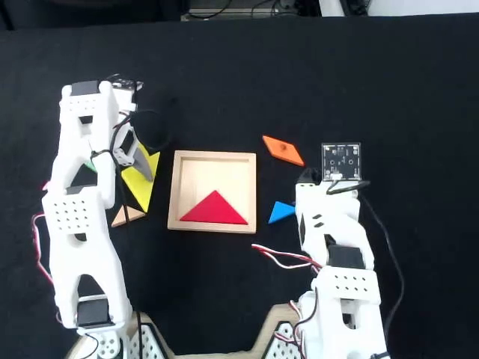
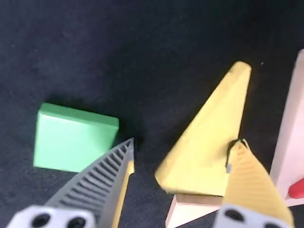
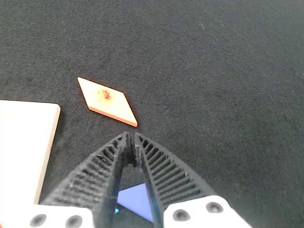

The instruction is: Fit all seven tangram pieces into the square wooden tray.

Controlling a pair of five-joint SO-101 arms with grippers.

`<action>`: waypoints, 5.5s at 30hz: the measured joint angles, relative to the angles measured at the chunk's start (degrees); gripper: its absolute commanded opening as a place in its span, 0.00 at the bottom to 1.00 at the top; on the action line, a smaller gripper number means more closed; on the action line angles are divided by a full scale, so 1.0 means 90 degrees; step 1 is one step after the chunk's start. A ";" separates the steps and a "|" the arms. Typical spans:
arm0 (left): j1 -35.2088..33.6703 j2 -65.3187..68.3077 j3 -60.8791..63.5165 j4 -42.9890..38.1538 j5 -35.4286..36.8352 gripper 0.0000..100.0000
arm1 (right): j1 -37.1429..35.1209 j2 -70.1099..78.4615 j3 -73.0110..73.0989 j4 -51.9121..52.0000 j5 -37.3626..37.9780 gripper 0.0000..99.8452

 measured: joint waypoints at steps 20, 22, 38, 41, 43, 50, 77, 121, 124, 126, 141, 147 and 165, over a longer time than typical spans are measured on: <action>0.0957 0.0059 -0.0010 0.0274 0.0020 0.03 | 0.0000 0.0000 0.0000 0.0000 0.0000 0.01; 0.0977 0.0059 -0.0010 0.0352 0.0020 0.03 | 0.0000 0.0000 0.0000 0.0000 0.0000 0.01; 0.1289 -0.0147 -0.0361 0.0615 0.1114 0.03 | 0.0000 0.0000 0.0000 0.0000 0.0000 0.01; 0.1621 -0.0654 -0.0361 0.0625 0.1758 0.03 | 0.0000 0.0000 0.0000 0.0000 0.0000 0.01; 0.1944 -0.0996 -0.0313 0.0625 0.2159 0.03 | 0.0000 0.0000 0.0000 0.0000 0.0000 0.01; 0.2784 -0.1621 -0.0166 0.0596 0.3263 0.03 | 0.0410 0.0000 0.0000 0.0000 0.0000 0.01; 0.2510 -0.0244 -0.0166 -0.0127 0.3780 0.03 | 0.0332 0.0000 0.0000 0.0000 0.0000 0.01; 0.2315 -0.0234 -0.1328 0.0420 0.3546 0.28 | 0.0322 0.0000 0.0000 0.0000 0.0000 0.01; 0.2315 -0.0244 -0.1641 0.0596 0.3546 0.28 | 0.0322 0.0000 0.0000 0.0000 0.0000 0.01; 0.2286 -0.0244 -0.1709 0.0645 0.3546 0.28 | 0.0322 0.0000 0.0000 0.0000 0.0000 0.01; 0.0625 -0.1768 -0.0225 0.0664 0.3546 0.05 | 0.0322 0.0000 0.0000 0.0000 0.0000 0.01; 0.0811 -0.1719 0.1026 0.0664 0.3067 0.03 | 0.0313 0.0000 0.0000 0.0000 0.0000 0.01; 0.2598 -0.1201 0.0557 0.0547 0.3624 0.03 | 0.0303 0.0000 0.0000 0.0000 0.0000 0.01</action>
